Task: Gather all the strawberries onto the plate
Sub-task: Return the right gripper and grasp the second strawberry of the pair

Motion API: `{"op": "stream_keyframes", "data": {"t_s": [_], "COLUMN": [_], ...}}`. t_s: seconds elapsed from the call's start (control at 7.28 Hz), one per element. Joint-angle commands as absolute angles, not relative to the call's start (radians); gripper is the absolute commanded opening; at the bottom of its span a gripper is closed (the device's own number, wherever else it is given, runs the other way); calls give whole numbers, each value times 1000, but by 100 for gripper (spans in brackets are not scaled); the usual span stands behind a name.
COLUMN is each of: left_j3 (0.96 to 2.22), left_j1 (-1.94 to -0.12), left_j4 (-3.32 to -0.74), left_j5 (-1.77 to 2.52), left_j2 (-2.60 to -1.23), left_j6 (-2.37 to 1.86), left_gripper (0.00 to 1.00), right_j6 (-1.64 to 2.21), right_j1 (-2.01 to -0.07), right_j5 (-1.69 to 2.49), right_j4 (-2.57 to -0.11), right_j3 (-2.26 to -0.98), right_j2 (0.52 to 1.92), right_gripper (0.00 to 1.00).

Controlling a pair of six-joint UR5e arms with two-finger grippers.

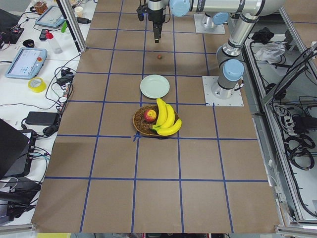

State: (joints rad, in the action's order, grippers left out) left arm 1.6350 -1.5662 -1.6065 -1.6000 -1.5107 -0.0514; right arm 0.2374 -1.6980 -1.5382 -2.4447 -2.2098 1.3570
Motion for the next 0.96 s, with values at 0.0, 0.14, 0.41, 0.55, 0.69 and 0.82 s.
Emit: {"op": "stream_keyframes", "data": {"t_s": [0.0, 0.14, 0.41, 0.55, 0.69, 0.82], "left_j3": [1644, 1649, 1649, 1649, 1649, 1649], "left_j1": [-1566, -1566, -1566, -1566, -1565, -1565], "left_j4": [-1608, -1606, -1605, -1602, -1601, -1603], "left_j5": [-1600, -1608, -1623, -1623, -1623, -1624], "left_j2": [-1506, -1505, -1505, -1505, -1505, -1505], "left_j6": [-51, -51, -51, -51, -51, -51], "left_gripper": [100, 100, 100, 100, 100, 100], "right_j6": [235, 233, 276, 387, 479, 588], "right_j1": [-1697, -1697, -1698, -1730, -1852, -1944], "right_j5": [-1545, -1542, -1533, -1498, -1494, -1494], "right_j4": [-2459, -2457, -2438, -2342, -2280, -2284], "right_j3": [-2218, -2214, -2131, -2040, -1945, -1880], "right_j2": [1351, 1353, 1359, 1364, 1355, 1335], "right_gripper": [25, 15, 7, 7, 8, 9]}}
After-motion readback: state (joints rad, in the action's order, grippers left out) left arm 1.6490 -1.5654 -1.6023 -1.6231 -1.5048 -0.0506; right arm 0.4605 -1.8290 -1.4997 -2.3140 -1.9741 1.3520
